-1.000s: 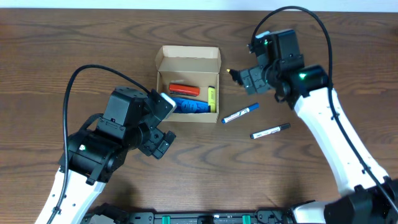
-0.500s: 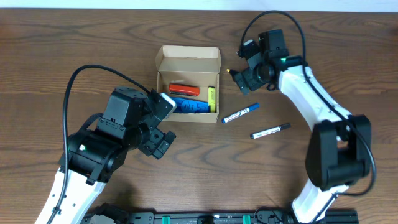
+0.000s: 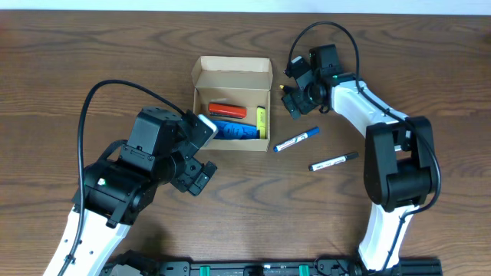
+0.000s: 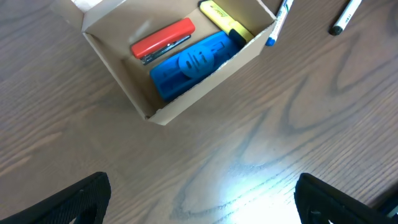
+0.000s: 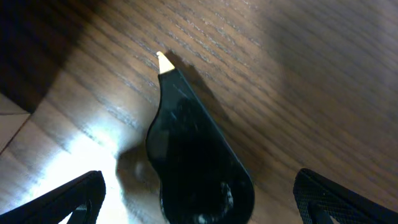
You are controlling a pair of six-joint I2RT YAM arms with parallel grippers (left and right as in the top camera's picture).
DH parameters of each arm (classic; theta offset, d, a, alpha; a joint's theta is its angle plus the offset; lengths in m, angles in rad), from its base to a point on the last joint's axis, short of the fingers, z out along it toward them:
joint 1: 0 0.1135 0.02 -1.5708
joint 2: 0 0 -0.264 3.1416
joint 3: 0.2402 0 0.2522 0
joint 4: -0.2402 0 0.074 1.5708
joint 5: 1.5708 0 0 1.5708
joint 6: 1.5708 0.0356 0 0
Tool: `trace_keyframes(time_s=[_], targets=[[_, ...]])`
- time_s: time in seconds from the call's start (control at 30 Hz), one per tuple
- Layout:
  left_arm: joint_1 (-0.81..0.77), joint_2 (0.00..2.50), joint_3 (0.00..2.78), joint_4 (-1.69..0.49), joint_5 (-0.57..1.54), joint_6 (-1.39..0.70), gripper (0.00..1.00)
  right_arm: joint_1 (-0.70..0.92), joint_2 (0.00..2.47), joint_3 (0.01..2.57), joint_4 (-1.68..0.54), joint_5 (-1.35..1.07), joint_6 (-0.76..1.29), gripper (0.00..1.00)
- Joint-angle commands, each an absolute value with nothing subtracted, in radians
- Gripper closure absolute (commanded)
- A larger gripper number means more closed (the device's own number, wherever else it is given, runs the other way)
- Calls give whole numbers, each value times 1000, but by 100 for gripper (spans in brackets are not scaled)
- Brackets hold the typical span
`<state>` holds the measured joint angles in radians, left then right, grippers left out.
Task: Pack container
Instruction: 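Move the right gripper to the black teardrop-shaped object and grasp it, then carry the black object over the box and lower it inside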
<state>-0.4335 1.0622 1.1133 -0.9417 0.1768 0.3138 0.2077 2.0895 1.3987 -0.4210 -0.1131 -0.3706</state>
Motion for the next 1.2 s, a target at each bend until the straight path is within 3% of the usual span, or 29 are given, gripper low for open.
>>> trace_keyframes(time_s=[0.0,0.47,0.67,0.8,1.17], targets=[[-430,1055,1132,-945,180,310,5,203,2122,1405,-399,-125,-383,2],[-430,1055,1132,-945,180,310,5,203,2148,1405,-381,-150,-373,27],[-430,1055,1132,-945,180,310,5,203,2149,1405,-382,-150,-352,46],[-430,1055,1132,-945,180,310,5,203,2149,1405,-386,-150,-317,54],[-430,1055,1132,-945,180,310,5,203,2120,1408,-440,-149,-189,59]])
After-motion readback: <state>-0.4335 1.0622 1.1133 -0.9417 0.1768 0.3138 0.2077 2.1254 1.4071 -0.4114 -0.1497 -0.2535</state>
